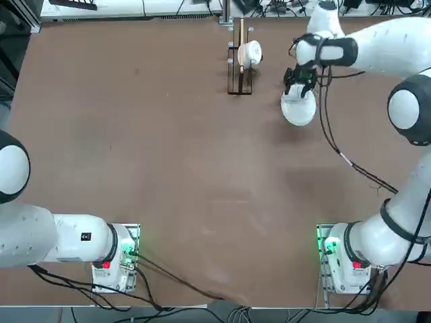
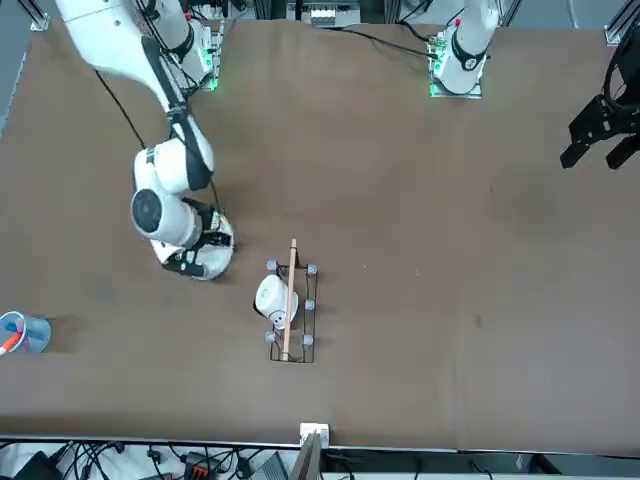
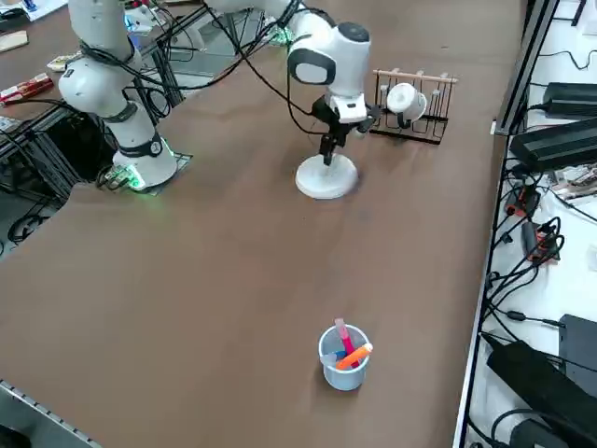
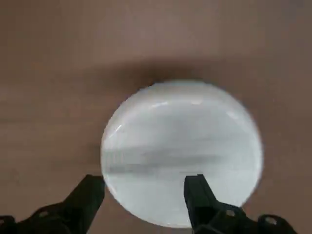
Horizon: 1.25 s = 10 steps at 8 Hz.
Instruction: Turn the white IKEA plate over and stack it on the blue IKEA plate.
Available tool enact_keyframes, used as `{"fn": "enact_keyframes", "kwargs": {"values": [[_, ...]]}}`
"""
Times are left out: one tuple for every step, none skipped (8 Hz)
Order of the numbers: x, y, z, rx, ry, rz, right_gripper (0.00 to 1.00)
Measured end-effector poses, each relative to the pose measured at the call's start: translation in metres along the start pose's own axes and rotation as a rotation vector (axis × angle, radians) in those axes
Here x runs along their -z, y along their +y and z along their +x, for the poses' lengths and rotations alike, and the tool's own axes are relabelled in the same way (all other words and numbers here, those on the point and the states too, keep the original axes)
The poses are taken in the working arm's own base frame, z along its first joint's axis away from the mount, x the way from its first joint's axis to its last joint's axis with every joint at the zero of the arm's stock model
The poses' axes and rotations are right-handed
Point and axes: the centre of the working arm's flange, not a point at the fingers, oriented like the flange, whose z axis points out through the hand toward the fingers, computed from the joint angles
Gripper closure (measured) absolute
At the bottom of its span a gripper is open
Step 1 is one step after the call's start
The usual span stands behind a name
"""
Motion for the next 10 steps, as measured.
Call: {"fn": "enact_keyframes", "kwargs": {"values": [[0.021,0.013,0.011,0.008,0.011,0.009,0.00],[0.047,0.022,0.019,0.016,0.033,0.018,0.00],[0.081,0.027,0.022,0.032,0.058,0.025,0.00],[0.120,0.031,0.022,0.049,0.072,0.028,0.00],[0.163,0.035,0.018,0.068,0.072,0.026,0.00],[0.207,0.038,0.012,0.084,0.063,0.024,0.00],[0.245,0.041,0.004,0.088,0.052,0.022,0.00],[0.279,0.047,-0.003,0.084,0.046,0.021,0.00],[0.307,0.056,-0.008,0.076,0.048,0.023,0.00],[0.328,0.066,-0.014,0.069,0.045,0.024,0.00]]}}
